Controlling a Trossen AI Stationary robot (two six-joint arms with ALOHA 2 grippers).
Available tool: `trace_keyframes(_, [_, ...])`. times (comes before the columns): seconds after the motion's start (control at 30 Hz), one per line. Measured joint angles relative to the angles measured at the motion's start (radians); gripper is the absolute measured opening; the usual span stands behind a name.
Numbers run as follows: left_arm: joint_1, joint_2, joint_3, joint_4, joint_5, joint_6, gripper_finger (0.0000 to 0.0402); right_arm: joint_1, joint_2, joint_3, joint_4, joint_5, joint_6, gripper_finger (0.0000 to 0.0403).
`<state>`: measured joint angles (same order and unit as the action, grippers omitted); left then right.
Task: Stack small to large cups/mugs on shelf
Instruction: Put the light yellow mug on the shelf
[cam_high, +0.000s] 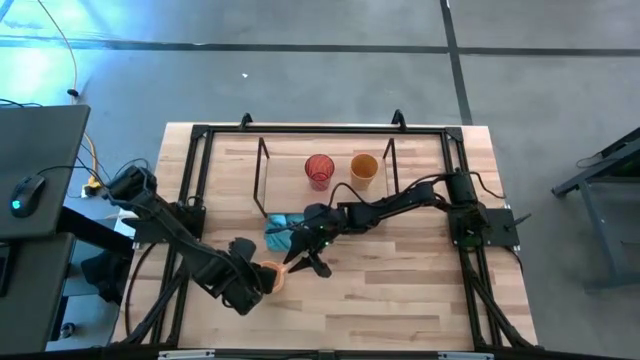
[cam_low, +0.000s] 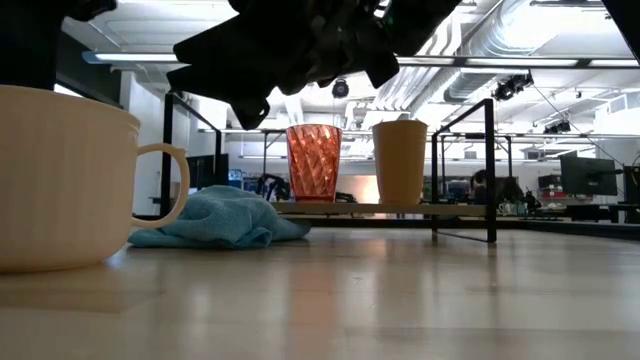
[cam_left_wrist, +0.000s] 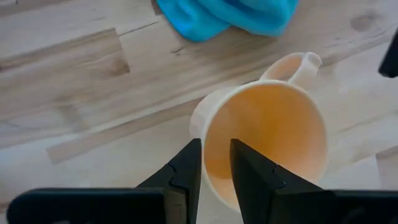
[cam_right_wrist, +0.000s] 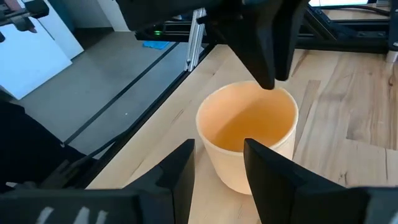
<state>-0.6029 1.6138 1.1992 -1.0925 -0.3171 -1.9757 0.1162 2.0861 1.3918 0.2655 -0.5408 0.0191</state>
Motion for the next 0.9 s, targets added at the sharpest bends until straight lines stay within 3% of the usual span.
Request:
trace_keyframes(0.23, [0.028,0.0,-0.022,0.027,0.059,0.066,0.0074,0.0,0.0,0.0,0.0,-0.024,0.0,0.013])
trace_keyframes(0.47, [0.024,0.001,-0.12,0.233,0.105,0.068,0.0074,0.0,0.0,0.0,-0.013,-0.045,-0.002,0.013])
trace_keyframes(0.7, [0.027,0.001,-0.129,0.254,0.135,0.156,0.0073,-0.005,0.001,0.0,-0.025,-0.06,-0.016,0.013])
trace_keyframes(0.9, [0.027,0.001,-0.129,0.247,0.142,0.239,0.0031,-0.026,-0.038,0.0,-0.083,-0.124,-0.01,0.013])
